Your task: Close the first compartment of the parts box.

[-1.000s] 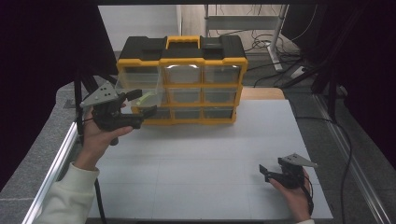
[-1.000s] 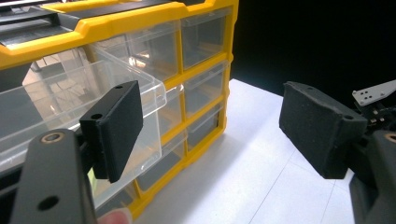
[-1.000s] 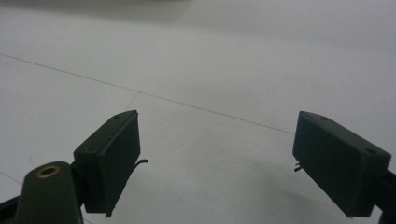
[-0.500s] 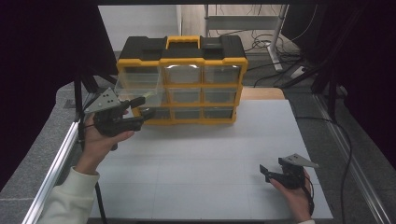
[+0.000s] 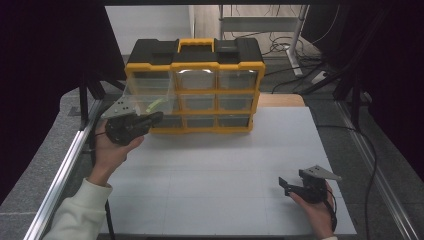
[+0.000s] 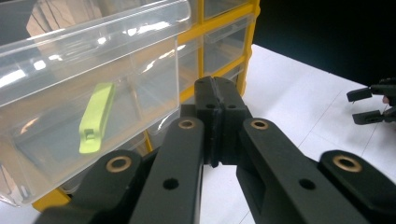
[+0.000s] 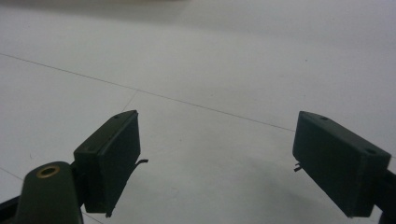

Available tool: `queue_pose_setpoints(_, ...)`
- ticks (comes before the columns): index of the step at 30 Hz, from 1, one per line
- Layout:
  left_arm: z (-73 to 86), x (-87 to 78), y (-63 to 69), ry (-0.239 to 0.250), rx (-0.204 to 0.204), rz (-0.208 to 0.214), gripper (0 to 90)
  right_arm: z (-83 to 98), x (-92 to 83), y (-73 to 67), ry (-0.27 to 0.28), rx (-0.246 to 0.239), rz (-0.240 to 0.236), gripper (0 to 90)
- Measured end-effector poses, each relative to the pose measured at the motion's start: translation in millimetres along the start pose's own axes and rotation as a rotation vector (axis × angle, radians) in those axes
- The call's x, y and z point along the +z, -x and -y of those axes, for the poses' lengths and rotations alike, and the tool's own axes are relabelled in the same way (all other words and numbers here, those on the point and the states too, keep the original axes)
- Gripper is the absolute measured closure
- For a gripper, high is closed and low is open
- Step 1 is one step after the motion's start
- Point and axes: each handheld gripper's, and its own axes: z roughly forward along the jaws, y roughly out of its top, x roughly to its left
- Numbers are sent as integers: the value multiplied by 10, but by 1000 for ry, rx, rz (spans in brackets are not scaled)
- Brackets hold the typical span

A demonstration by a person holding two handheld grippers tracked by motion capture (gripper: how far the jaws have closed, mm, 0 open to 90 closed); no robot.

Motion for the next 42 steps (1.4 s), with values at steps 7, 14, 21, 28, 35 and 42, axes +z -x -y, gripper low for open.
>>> queue_pose_setpoints(7, 1, 16, -49, -4, -10, -25, 891, -1, -2, 4, 2, 1, 1, 153)
queue_pose_setpoints(14, 15, 39, -132, -1, -34, -49, 891, 0, -1, 4, 2, 0, 1, 153)
queue_pose_setpoints(21, 0, 68, -189, -2, -46, -67, 891, -1, 1, 2, 1, 0, 1, 153)
queue_pose_setpoints(28, -17, 85, -218, -2, -51, -73, 891, 0, 0, 3, 1, 0, 1, 153)
queue_pose_setpoints(35, -35, 102, -233, -3, -49, -76, 891, -1, 1, 3, 0, 1, 0, 153)
queue_pose_setpoints(42, -56, 117, -241, -7, -43, -77, 891, -1, 0, 3, 1, 1, 1, 153)
